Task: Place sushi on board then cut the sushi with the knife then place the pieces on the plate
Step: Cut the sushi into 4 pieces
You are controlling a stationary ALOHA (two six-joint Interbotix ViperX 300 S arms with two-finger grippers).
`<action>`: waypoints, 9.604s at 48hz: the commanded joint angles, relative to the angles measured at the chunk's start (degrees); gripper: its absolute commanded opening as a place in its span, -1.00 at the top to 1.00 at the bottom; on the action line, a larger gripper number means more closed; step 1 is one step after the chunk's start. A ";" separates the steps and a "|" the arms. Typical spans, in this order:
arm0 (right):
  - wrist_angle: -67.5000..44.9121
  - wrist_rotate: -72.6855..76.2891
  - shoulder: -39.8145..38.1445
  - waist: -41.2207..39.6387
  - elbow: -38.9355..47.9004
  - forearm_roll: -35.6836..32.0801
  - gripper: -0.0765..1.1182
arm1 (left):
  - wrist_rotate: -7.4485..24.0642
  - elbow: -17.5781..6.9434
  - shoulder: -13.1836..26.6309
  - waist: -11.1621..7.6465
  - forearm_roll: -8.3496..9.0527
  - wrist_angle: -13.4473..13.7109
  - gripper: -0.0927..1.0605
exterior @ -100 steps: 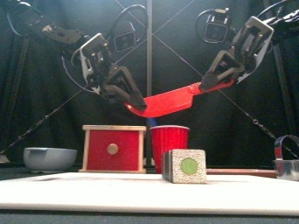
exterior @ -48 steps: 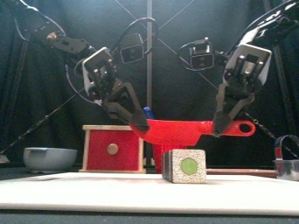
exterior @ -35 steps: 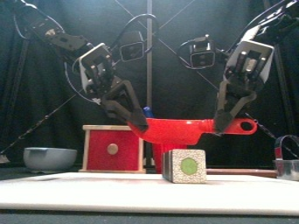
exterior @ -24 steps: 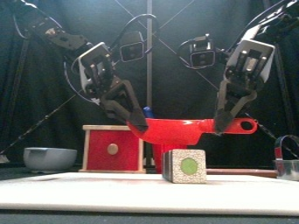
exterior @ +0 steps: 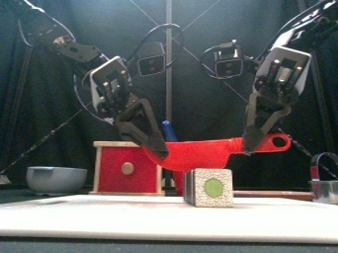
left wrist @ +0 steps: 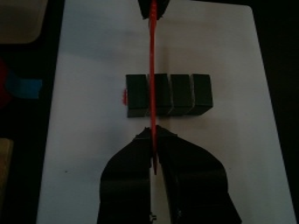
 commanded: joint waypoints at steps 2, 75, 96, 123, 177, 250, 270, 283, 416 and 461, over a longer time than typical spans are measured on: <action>0.44 0.18 -0.53 -1.49 -0.44 -0.18 0.50 | -0.09 -1.05 -0.44 -1.23 -0.09 0.09 0.11; 0.88 0.09 5.19 -4.04 -0.09 -2.11 0.50 | 0.26 -1.05 4.66 2.20 3.52 0.09 0.12; 0.88 0.26 0.88 -4.75 -1.93 -2.29 0.50 | 0.18 -1.76 1.32 3.08 5.19 1.76 0.12; 1.49 0.44 -2.37 3.34 -1.67 0.97 0.50 | -0.09 -2.46 -1.49 -2.37 2.81 4.39 0.12; 1.41 0.53 0.79 2.99 -0.18 2.20 0.50 | -0.09 -2.72 0.44 -2.55 1.67 4.39 0.12; 2.02 0.09 6.50 5.45 -1.32 6.77 0.50 | 0.00 -2.46 4.92 -5.36 -5.01 4.39 0.12; 8.79 0.26 -0.70 5.63 -4.31 3.69 0.50 | 0.09 -2.11 -2.37 -5.45 -4.75 4.75 0.13; 8.53 0.62 -0.70 7.56 -4.31 4.92 0.50 | -0.26 -2.46 -1.93 -8.44 -5.89 4.66 0.13; 6.33 0.53 3.69 8.44 -3.25 7.47 0.50 | -0.09 -1.93 1.23 -8.79 -6.68 4.75 0.13; 2.99 0.53 8.09 12.83 -3.08 15.73 0.51 | -0.26 -2.02 3.96 -11.95 -12.92 4.75 0.13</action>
